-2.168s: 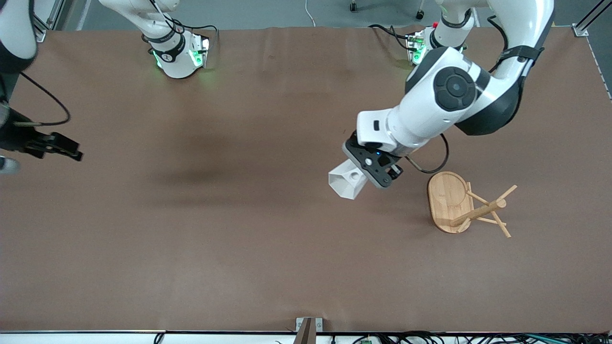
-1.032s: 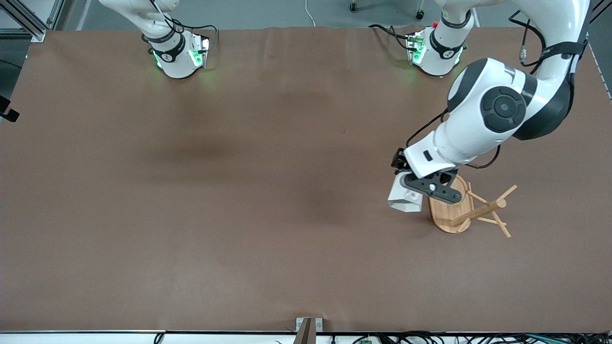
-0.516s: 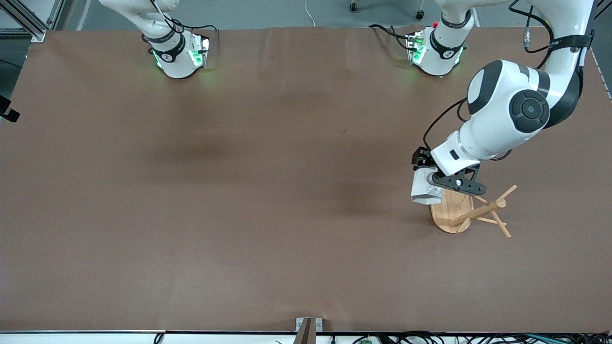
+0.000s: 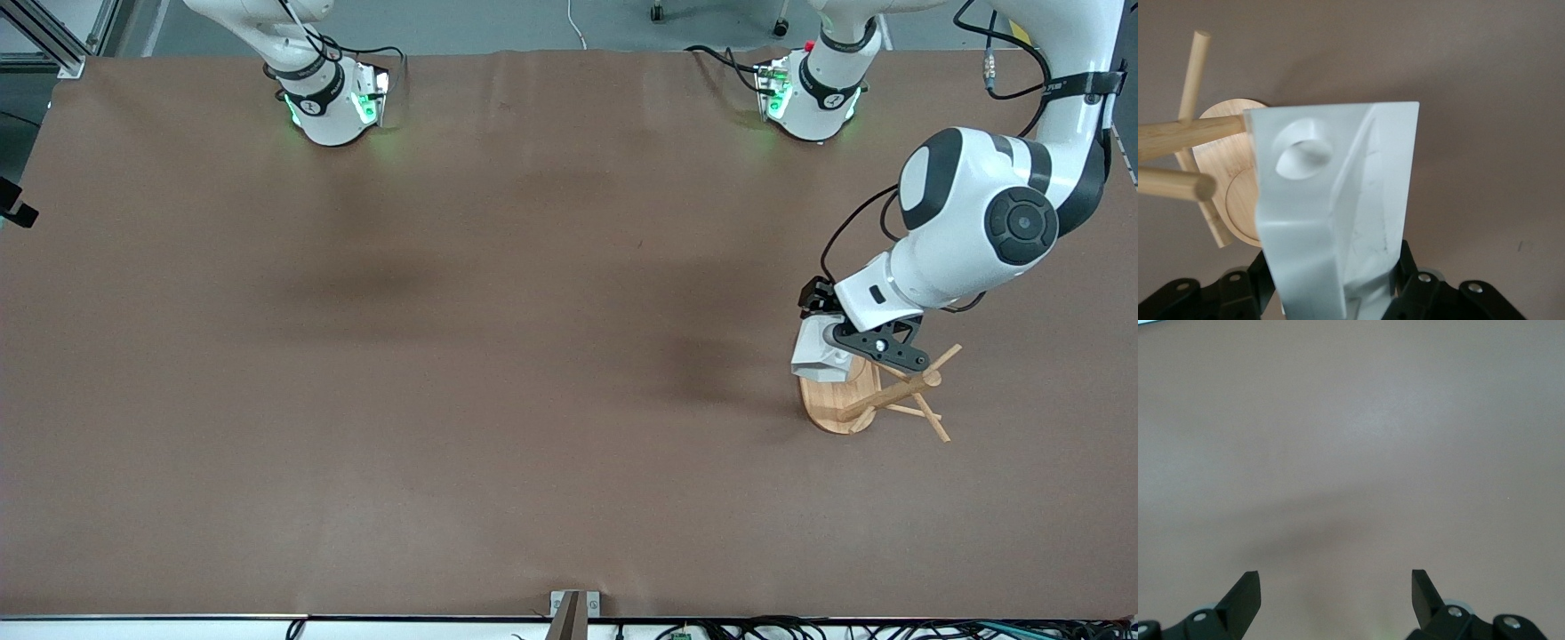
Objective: Hang cup on rack
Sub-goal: 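Lower the cup's handle hole onto a rack peg with the left gripper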
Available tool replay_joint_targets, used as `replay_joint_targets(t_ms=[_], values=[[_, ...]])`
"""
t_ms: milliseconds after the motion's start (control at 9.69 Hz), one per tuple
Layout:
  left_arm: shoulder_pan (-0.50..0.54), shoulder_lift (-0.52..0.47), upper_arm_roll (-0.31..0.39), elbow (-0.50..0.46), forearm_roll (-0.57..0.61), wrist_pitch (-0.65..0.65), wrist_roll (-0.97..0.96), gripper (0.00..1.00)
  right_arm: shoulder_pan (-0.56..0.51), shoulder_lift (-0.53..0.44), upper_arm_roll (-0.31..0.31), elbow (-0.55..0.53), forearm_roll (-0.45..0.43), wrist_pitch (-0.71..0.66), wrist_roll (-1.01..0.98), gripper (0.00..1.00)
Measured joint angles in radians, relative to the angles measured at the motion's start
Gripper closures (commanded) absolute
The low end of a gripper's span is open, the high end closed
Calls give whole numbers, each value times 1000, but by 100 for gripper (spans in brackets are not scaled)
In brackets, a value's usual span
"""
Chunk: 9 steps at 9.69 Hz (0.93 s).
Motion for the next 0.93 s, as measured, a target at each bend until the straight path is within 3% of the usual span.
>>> replay_joint_targets(t_ms=[929], values=[[-2, 1, 35, -18, 0, 56, 34, 99, 1, 0, 0, 0, 1, 2, 0, 0]])
